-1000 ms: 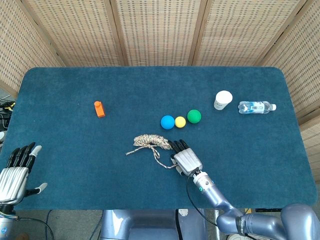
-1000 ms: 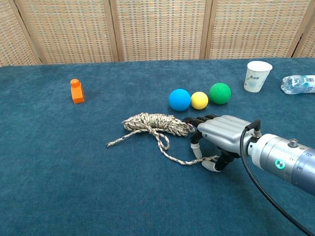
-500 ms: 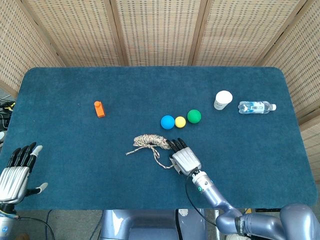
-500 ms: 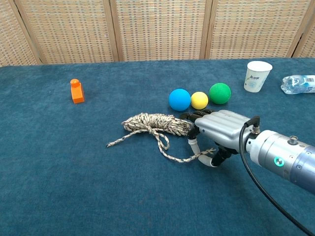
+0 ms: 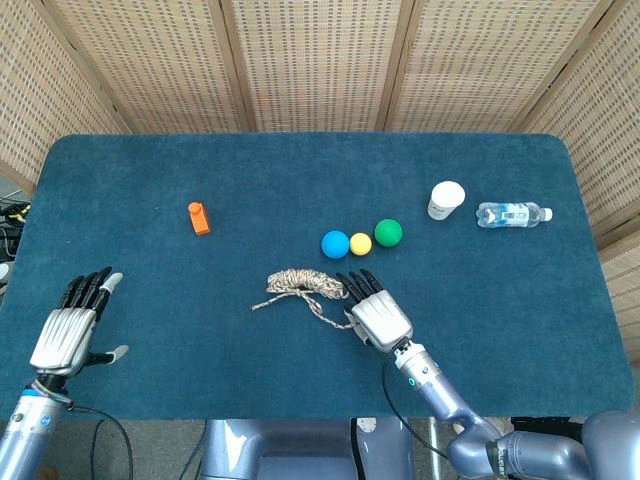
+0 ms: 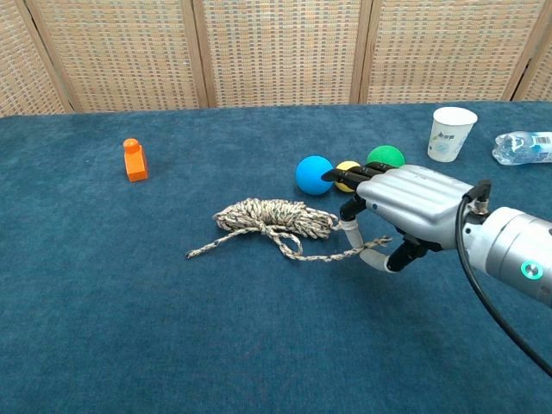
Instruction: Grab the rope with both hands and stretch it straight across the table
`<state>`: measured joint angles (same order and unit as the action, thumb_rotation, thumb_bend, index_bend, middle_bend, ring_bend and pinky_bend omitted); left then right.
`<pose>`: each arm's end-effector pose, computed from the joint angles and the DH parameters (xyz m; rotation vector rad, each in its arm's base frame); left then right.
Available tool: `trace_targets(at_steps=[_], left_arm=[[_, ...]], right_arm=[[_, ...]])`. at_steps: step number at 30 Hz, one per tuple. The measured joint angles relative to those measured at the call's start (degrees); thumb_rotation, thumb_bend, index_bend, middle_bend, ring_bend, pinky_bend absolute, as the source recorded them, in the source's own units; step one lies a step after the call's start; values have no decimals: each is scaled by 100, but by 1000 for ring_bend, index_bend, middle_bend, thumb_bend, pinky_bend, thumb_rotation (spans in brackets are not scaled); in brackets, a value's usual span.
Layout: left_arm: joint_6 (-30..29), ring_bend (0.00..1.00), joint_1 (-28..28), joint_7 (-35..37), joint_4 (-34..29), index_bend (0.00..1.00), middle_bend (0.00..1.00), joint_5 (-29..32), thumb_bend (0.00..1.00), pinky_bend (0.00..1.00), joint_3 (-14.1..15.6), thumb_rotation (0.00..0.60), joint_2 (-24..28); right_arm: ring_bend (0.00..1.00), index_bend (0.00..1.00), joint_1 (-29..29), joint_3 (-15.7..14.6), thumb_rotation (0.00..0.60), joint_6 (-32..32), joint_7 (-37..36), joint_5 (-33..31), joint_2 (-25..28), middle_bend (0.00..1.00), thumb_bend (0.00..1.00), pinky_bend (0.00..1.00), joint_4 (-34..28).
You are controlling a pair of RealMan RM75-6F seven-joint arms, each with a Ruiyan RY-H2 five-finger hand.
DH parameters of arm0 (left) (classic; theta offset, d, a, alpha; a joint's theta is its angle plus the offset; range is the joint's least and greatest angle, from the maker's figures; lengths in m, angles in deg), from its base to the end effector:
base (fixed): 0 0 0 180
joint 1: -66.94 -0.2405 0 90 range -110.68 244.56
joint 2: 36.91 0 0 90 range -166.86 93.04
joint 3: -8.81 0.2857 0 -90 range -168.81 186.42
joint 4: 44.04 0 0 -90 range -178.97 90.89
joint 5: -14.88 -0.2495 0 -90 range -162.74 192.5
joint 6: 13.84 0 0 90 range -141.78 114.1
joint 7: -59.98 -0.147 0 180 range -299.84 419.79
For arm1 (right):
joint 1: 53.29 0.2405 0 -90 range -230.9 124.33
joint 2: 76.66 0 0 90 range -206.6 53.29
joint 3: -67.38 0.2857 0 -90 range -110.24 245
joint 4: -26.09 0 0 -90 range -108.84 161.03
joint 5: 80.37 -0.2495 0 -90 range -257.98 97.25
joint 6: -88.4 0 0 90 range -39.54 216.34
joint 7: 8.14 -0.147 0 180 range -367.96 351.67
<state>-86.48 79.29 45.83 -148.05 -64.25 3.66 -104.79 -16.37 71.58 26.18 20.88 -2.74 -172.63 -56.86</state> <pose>-0.2846 0.2295 0.0739 -1.5391 -1.0246 -0.8732 -0.1652 -0.3112 -0.0966 2.0024 -0.6665 0.9338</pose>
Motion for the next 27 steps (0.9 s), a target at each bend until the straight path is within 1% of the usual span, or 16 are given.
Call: trace_targets(at_steps=[1, 3, 7, 11, 13, 16, 21, 27], left_arm=[[127, 0, 107, 16, 25, 156, 0, 82, 1, 0, -65, 600, -78], [399, 0, 352, 22, 93, 215, 0, 324, 10, 0, -217, 600, -273], [809, 0, 813, -155, 291, 324, 0, 867, 75, 0, -481, 600, -714], [1118, 0, 1247, -643, 522, 363, 0, 1444, 162, 0, -668, 600, -1180], [1232, 0, 1402, -862, 573, 392, 0, 1692, 191, 0, -717, 600, -1321], [1387, 0, 1642, -1181, 600, 397, 0, 2134, 234, 0, -788, 600, -1506], [1510, 0, 2051, -1711, 614, 402, 0, 2911, 290, 0, -888, 600, -1789], [1599, 0, 2496, -2075, 697, 429, 0, 4015, 331, 0, -1005, 600, -2053]], right_arm=[[0, 665, -12, -9, 600, -25, 3, 29, 22, 0, 529, 0, -14], [0, 665, -37, -16, 600, -57, -11, 56, 51, 0, 529, 0, -55], [0, 666, -70, -8, 600, -70, -41, 55, 81, 0, 529, 0, -128], [0, 667, -82, -7, 600, -50, -26, 42, 90, 0, 528, 0, -150], [0, 668, -83, -7, 600, -37, -9, 33, 88, 0, 528, 0, -150], [0, 667, -89, -4, 600, -15, 15, 10, 70, 0, 529, 0, -142], [0, 667, -92, 8, 600, 14, 50, -25, 33, 0, 530, 0, -119], [0, 667, -80, 25, 600, 57, 96, -55, -21, 0, 529, 0, -112]])
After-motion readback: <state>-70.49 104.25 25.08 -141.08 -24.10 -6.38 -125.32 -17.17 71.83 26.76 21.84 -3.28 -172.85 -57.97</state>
